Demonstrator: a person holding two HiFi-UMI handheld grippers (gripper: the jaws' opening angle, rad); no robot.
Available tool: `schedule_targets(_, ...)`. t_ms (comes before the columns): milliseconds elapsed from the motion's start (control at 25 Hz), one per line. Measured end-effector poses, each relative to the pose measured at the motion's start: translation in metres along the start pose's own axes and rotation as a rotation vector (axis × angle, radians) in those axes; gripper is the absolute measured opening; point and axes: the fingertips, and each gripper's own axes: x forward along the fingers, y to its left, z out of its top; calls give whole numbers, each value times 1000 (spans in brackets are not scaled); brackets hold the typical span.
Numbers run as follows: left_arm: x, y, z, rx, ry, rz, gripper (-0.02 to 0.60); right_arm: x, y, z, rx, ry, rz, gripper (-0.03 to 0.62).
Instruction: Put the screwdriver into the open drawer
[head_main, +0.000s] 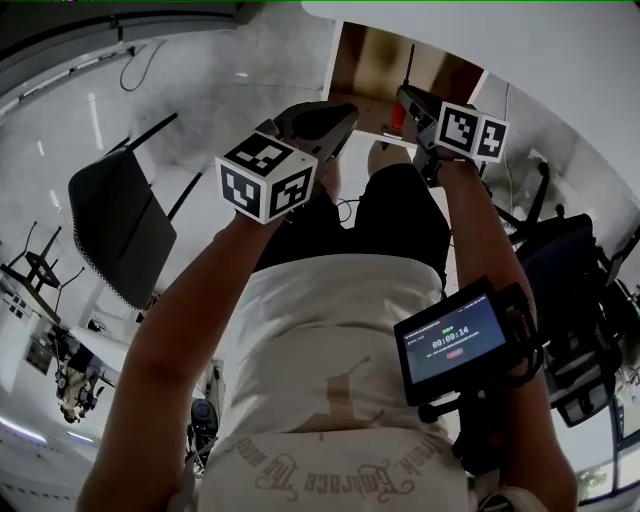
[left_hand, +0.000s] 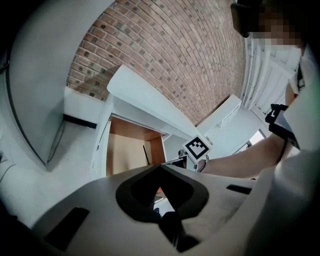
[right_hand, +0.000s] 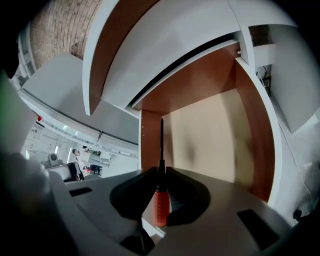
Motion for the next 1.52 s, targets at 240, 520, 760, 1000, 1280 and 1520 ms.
schedule_targets(240,-4,14,-10,-48,-24,25,20,17,-12,11,29,-26,-17,66)
schedule_targets(520,1,55,-31,-86,-30,57,20,57,-47,8,52,4,-67,66)
schedule_targets(760,8,58,-41,-95,-26,49,20,69,-61,5,66,16,-88,66)
schedule_targets(1000,17,66,-45,-111,-34,36,20,89,-79,5,72,47,-143,67)
schedule_targets(1280,20,58,-56,-56,-4,32,20,98,-88,3,56,55,-171,67)
schedule_targets(1520,17,63,-58,-57,5,42,20,101,-98,-3,71,78,-202,67)
